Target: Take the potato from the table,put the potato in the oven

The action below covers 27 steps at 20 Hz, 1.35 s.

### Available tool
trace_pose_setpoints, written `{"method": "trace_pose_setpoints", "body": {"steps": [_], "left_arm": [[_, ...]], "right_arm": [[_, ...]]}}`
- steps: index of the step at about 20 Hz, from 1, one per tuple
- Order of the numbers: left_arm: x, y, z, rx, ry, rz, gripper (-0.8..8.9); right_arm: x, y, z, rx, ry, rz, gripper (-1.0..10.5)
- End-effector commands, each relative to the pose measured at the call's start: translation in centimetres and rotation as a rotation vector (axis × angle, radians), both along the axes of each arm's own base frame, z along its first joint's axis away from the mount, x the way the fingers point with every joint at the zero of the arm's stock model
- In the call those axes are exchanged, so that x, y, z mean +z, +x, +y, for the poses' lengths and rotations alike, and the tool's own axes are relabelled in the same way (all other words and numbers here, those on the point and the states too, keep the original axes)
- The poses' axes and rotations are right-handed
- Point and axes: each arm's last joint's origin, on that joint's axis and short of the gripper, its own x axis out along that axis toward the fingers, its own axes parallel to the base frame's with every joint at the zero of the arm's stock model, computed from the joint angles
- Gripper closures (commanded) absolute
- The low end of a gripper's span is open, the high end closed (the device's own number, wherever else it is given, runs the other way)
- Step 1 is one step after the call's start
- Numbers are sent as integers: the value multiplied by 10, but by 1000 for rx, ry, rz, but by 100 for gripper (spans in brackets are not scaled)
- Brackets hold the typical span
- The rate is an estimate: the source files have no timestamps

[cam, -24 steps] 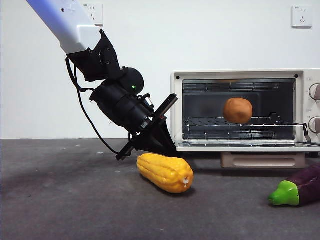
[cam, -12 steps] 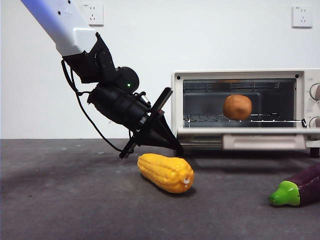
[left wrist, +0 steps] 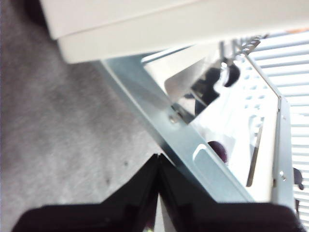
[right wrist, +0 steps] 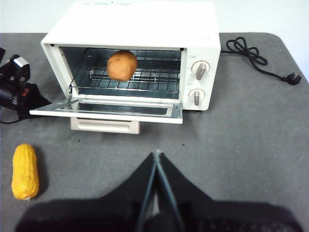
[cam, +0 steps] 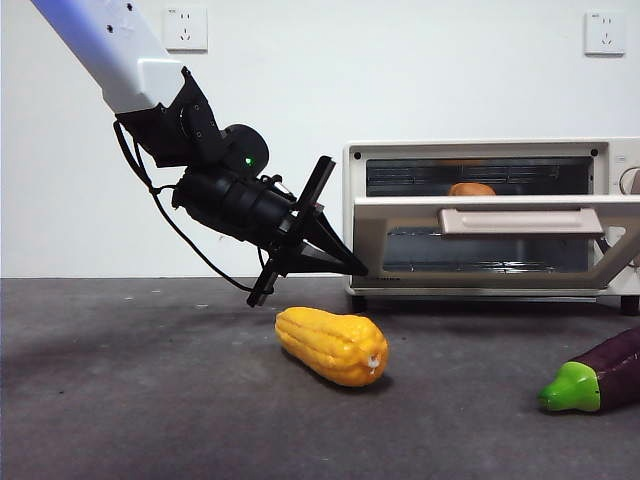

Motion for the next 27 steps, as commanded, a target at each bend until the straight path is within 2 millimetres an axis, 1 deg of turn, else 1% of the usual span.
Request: {"method": "trace_pose_setpoints", "body": {"steps": [1, 6, 13, 18, 22, 27], "left_arm": [[1, 2, -4, -20, -48, -6, 819], [6, 5, -4, -18, -97, -4, 820], [7, 8, -3, -2, -107, 4, 820], [12, 7, -3, -33, -145, 18, 820], [22, 9, -4, -13, -176, 11, 820], [42, 13, -5, 17, -244, -25, 820]], "right_arm": [[0, 1, 0, -2, -3, -9, 954], [1, 1, 0, -2, 3, -23, 954], [1, 1, 0, -2, 5, -25, 954], [2, 1, 0, -3, 6, -27, 954], [2, 2, 0, -3, 8, -31, 954], [2, 2, 0, -7, 18, -30, 954]]}}
